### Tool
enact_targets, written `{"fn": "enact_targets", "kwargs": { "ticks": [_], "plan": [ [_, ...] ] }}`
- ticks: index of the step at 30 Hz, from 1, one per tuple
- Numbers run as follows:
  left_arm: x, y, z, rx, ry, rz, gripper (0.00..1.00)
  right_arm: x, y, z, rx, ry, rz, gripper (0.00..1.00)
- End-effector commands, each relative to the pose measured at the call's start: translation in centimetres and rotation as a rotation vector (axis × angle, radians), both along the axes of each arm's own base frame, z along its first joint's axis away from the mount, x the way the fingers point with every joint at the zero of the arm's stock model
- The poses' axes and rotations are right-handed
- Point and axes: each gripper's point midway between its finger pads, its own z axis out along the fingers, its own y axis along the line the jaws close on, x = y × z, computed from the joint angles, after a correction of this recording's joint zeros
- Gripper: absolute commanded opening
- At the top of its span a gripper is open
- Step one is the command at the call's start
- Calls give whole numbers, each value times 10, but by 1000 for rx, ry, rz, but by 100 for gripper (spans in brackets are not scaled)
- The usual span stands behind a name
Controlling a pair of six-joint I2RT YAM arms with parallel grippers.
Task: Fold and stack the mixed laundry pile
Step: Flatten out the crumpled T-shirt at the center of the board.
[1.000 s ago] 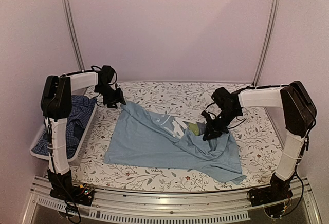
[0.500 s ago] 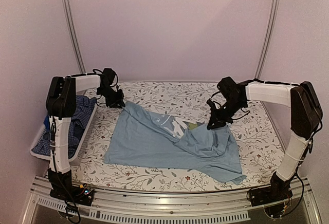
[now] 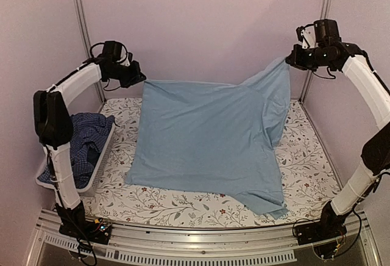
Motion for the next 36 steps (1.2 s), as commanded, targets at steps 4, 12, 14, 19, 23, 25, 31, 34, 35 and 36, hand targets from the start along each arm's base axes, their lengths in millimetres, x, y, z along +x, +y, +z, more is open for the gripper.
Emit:
{"fn": "enact_targets", "kwargs": {
  "ticks": [4,12,14,19,23,25,31,34,35,36],
  "plan": [
    [-45,-39,210,-123,-459,-139,0,-26,-27,156,-97,-434,-81,0],
    [-151,-57,329,-122,-757,-213,0,-151,-36,295,-31,-870,-19,0],
    [-182,-65,348,-136,-821,-256,0,-176,-34,309,-13,-923,19,0],
    [-250,-75,388,-178,-952,-323,0,-252,-38,347,16,-1085,69,0],
    [-283,-73,409,-203,-1009,-325,0,-295,-43,370,35,-1180,82,0],
    [-290,-71,415,-222,-1014,-317,0,-304,-46,377,51,-1208,74,0],
    [-263,-77,392,-195,-919,-256,0,-262,-56,367,29,-1136,-33,0],
    [-227,-77,361,-122,-828,-184,0,-201,-52,336,1,-1022,-70,0],
    [-212,-74,348,-99,-789,-155,0,-180,-49,322,-12,-987,-73,0],
    [-191,-65,331,-82,-738,-112,0,-157,-45,305,-25,-946,-73,0]
  ]
}}
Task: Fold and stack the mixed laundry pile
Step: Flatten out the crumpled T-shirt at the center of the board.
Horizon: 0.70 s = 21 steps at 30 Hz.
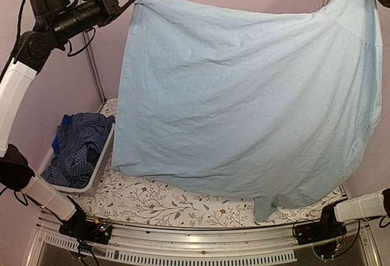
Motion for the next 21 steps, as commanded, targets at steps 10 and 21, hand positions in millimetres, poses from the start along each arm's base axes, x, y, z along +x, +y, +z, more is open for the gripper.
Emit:
{"fn": "enact_targets", "kwargs": {
  "ticks": [10,21],
  "plan": [
    [206,59,-310,130,626,264,0,301,59,-287,-172,616,20,0],
    [304,87,-494,141,872,317,0,445,76,-496,-140,925,123,0]
  ]
}}
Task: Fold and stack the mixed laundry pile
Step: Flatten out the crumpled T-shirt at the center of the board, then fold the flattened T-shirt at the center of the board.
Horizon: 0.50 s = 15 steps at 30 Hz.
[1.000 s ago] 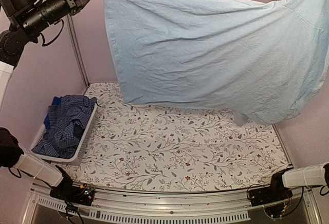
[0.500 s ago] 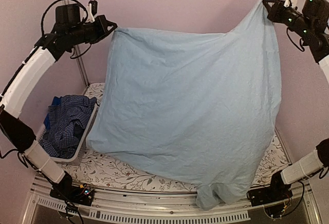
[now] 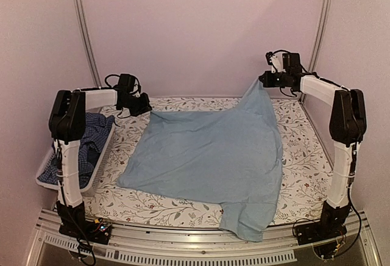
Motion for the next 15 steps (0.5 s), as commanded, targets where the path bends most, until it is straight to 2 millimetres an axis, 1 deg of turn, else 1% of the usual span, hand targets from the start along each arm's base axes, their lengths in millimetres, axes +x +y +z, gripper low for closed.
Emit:
{"fn": "enact_targets", "kwargs": {
  "ticks": [1,2,3,4,5,6,7,8,9,10,13,15],
  "plan": [
    [61,12,28,-69,-151,17,0,51,-11,-6,77,-56,-13,0],
    [69,16,22,-74,-150,23,0,61,-13,-9,81,-61,-21,0],
    [77,17,19,-86,-157,24,0,70,-16,-22,77,-50,-29,0],
    [84,20,13,-100,-158,27,0,78,-19,-20,81,-61,-31,0],
    [91,23,10,-118,-159,28,0,85,-21,-26,85,-58,-35,0],
    [97,28,6,-139,-156,33,0,92,-25,-23,96,-67,-45,0],
    [102,30,1,-161,-151,31,0,99,-27,-33,106,-55,-51,0],
    [107,31,1,-180,-153,29,0,103,-27,-33,114,-58,-49,0],
    [110,31,-2,-194,-156,19,0,107,-27,-42,123,-49,-47,0],
    [113,30,-2,-204,-159,10,1,108,-24,-50,137,-35,-42,0],
    [116,28,1,-229,-166,-26,0,104,-19,-53,170,-3,-22,0],
    [113,27,0,-240,-158,-40,0,99,-16,-51,177,18,-6,0]
  ]
}}
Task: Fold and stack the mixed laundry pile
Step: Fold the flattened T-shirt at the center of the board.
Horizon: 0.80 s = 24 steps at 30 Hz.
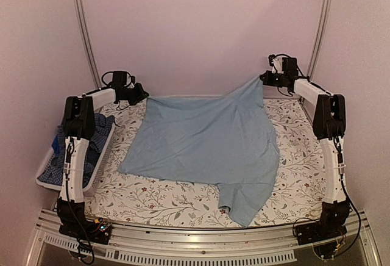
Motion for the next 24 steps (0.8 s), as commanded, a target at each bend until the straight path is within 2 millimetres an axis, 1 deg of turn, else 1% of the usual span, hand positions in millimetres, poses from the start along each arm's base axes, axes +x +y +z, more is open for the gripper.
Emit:
{"fn": "enact_targets", "kwargs": {
  "ticks": [1,2,5,6,7,9,10,11,12,13,14,15,16,19,21,24],
  "plan": [
    [-1,-5,5,-53,-8,-60,0,-8,12,7,57,23,51,0],
    [-4,-4,2,-55,11,-60,0,-13,14,15,59,21,59,0],
    [-12,-2,-2,-66,48,-76,1,-29,19,16,65,49,86,0],
    [-16,-2,-1,-58,48,-87,1,-37,22,23,67,50,95,0],
    [-19,-3,0,-50,50,-94,1,-44,24,20,70,64,109,0],
    [-26,-2,0,-41,62,-102,1,-62,34,28,76,75,136,0],
    [-29,-3,0,-36,69,-110,1,-71,40,19,74,100,150,0],
    [-34,-3,-1,-25,83,-112,1,-80,46,21,74,105,168,0],
    [-38,-2,-3,-14,99,-111,1,-88,52,18,70,119,180,0],
    [-43,0,-5,-4,114,-110,1,-95,55,23,66,118,188,0],
    [-48,0,-8,3,130,-109,1,-103,59,23,63,127,198,0],
    [-53,2,-10,10,144,-107,1,-109,62,18,56,144,203,0],
    [-58,3,-13,21,164,-105,1,-116,63,18,52,155,204,0],
    [-73,11,-22,60,209,-82,1,-137,65,3,48,207,209,0],
    [-80,15,-22,77,220,-67,1,-151,64,6,49,212,207,0],
    [-88,14,-23,71,228,-63,2,-166,58,-4,34,240,193,0]
  ]
}}
